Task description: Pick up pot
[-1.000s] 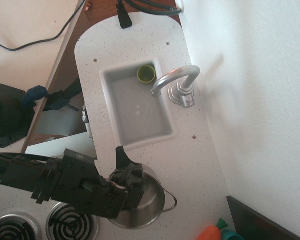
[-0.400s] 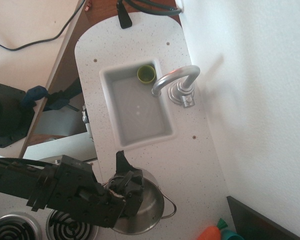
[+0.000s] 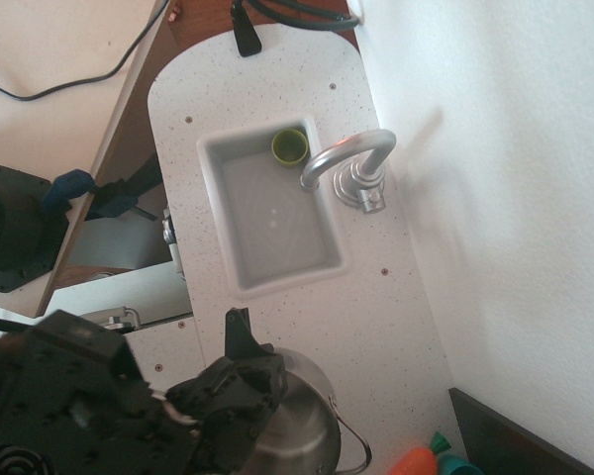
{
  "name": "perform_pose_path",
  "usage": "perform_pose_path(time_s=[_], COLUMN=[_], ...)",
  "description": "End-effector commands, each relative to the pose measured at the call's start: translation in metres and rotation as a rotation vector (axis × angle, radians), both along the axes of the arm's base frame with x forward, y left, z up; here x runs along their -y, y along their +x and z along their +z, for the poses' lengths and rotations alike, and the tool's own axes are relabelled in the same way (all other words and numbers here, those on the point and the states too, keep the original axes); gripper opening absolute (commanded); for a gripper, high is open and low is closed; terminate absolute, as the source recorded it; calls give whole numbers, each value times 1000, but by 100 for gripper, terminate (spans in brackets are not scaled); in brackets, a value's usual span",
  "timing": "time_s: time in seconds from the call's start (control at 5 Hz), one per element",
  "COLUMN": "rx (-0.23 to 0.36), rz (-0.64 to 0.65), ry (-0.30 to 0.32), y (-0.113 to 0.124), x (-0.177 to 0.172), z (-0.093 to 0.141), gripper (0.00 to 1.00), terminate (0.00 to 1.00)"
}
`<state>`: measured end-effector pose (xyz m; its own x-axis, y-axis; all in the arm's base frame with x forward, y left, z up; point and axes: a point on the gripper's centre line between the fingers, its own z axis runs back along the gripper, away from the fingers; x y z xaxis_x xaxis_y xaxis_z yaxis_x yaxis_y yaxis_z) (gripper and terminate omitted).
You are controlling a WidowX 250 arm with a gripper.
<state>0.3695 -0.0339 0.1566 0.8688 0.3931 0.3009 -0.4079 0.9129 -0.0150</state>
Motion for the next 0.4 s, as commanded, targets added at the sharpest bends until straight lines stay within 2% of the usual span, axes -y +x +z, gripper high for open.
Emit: perform_pose_path(time_s=[0.0, 0.2], rx=[97, 67], rz=[8, 12], ry=[-24, -20], y=[2, 0], x=[0, 0], z=[35, 29], gripper=[100, 100], terminate=[0, 100])
